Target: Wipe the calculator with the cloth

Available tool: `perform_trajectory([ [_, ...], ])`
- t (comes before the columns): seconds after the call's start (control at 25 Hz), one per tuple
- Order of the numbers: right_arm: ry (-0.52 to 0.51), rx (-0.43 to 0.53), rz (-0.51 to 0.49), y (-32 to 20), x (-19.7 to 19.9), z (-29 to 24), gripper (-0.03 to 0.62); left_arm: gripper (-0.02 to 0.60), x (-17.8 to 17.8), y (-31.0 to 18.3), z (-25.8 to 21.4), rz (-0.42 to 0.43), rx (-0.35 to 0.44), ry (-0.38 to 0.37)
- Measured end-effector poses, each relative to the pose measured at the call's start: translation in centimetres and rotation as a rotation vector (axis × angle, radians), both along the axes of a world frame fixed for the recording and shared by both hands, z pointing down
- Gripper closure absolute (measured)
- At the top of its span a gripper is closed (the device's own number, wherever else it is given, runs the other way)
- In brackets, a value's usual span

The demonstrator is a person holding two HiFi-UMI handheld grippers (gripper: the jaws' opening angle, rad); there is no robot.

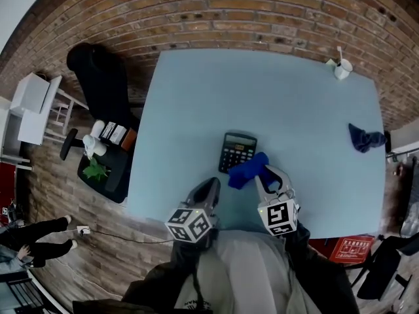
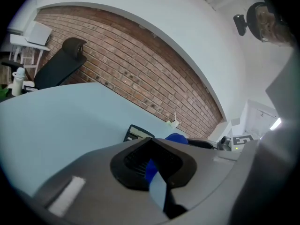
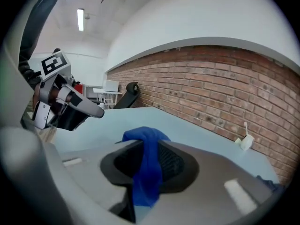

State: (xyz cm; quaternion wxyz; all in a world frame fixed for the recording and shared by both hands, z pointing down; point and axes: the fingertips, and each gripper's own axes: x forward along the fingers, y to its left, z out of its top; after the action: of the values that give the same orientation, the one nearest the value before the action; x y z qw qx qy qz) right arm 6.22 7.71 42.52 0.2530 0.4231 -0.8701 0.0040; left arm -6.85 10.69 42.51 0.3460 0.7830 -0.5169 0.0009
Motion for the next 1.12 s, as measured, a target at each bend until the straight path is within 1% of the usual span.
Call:
perform_trajectory([
  [0.12,-0.001,-0.013,0.052,0.8,1.1,0.6,0.484,0.574,-0.8,0.3,0.3,-0.016,-0.012,0.010],
  [0.24,-0.008,-0.046,0.123,1.8,3.8,1.3,0.480,0.575,-0.6,0.4,0.7,-0.008,-0.020,0.013],
  [0.28,-0.002,-0.064,0.148,2.2,4.8,1.6,0.432,0.575,-0.5,0.4,0.7,-0.003,-0.021,0.014],
  [0.32,0.001,-0.084,0.173,2.5,5.7,1.9,0.411,0.575,-0.4,0.3,0.8,0.002,-0.021,0.015],
  [0.36,-0.004,-0.097,0.198,2.8,6.7,2.0,0.396,0.575,-0.3,0.3,0.8,0.007,-0.021,0.015],
  [0.4,-0.015,-0.098,0.219,3.1,7.5,1.7,0.396,0.575,-0.2,0.2,0.8,0.012,-0.020,0.017],
  [0.44,-0.025,-0.081,0.232,3.5,8.1,1.1,0.397,0.575,-0.1,0.1,0.8,0.017,-0.020,0.018],
  [0.48,-0.029,-0.049,0.236,3.8,8.6,0.1,0.425,0.575,0.0,0.0,0.8,0.022,-0.020,0.020],
  [0.56,-0.030,0.024,0.227,4.4,8.8,-1.9,0.544,0.575,0.2,-0.1,0.8,0.032,-0.021,0.021],
  [0.6,-0.035,0.050,0.219,4.7,8.6,-2.7,0.587,0.575,0.3,-0.2,0.8,0.038,-0.022,0.021],
  [0.72,-0.062,0.064,0.187,5.5,7.2,-3.4,0.592,0.574,0.6,-0.2,0.8,0.056,-0.022,0.017],
  [0.88,-0.080,0.012,0.130,6.1,4.6,-2.8,0.592,0.575,0.9,0.0,1.0,0.062,-0.029,0.009],
  [0.96,-0.080,0.018,0.098,5.9,3.9,-2.5,0.592,0.575,1.0,-0.3,1.1,0.061,-0.034,0.007],
  [1.04,-0.083,0.006,0.084,5.7,3.6,-2.0,0.592,0.575,0.9,-0.5,1.3,0.063,-0.039,0.007],
  [1.12,-0.099,-0.029,0.080,5.9,3.1,-1.3,0.592,0.575,0.5,-0.2,1.5,0.057,-0.046,0.008],
])
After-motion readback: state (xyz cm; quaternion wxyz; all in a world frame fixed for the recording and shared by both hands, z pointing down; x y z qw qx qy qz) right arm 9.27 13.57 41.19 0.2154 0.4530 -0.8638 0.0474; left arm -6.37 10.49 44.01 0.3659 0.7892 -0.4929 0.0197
